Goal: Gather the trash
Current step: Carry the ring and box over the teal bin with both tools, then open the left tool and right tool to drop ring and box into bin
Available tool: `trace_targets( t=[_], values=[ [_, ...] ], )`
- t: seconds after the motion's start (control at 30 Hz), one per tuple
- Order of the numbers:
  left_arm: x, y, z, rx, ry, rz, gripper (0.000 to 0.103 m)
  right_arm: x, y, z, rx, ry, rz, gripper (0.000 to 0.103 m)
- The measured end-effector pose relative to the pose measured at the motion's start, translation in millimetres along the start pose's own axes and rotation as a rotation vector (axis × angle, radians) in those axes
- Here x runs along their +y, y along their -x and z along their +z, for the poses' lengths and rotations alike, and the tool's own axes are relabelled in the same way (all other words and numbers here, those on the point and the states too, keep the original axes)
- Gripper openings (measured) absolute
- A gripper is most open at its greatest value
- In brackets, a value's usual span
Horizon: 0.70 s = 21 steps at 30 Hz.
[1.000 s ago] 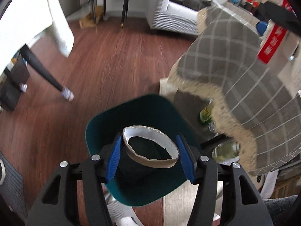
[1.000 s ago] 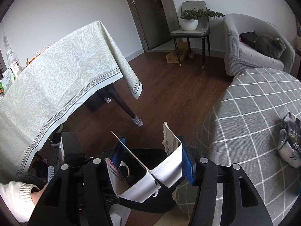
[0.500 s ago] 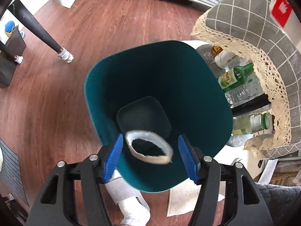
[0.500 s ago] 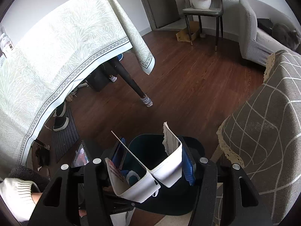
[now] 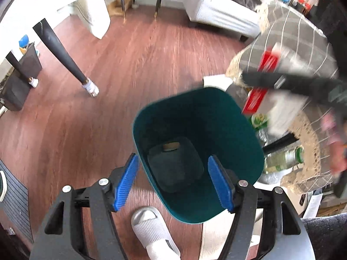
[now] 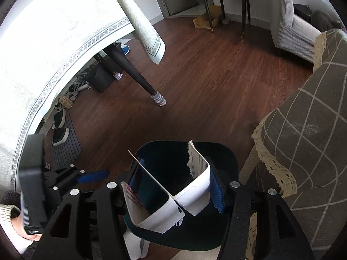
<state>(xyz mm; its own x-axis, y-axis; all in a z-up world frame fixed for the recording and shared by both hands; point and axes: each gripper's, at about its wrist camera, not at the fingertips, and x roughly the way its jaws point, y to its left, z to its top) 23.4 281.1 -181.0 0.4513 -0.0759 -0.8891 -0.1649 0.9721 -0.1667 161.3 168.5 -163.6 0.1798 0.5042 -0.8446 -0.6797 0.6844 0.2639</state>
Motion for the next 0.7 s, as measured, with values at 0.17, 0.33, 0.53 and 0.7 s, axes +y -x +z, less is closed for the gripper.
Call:
trace_targets(
  t=[0.17, 0.33, 0.53, 0.7],
  values=[
    [1, 26, 10, -0.083, 0.005, -0.014, 0.060, -2, -24, -8, 0.068, -0.011, -0.021, 0.057],
    [-3, 52, 24, -0.151, 0.007, -0.023, 0.054, -4, -50, -23, 0.145, -0.009, -0.047, 0.058],
    [-13, 91, 40, -0.252, 0.009, -0.062, 0.040, -7, -71, -42, 0.226, 0.000, -0.076, 0.060],
    [-20, 112, 47, -0.307, 0.002, -0.083, 0.040, -5, -66, -46, 0.224, 0.017, -0.123, 0.074]
  ],
)
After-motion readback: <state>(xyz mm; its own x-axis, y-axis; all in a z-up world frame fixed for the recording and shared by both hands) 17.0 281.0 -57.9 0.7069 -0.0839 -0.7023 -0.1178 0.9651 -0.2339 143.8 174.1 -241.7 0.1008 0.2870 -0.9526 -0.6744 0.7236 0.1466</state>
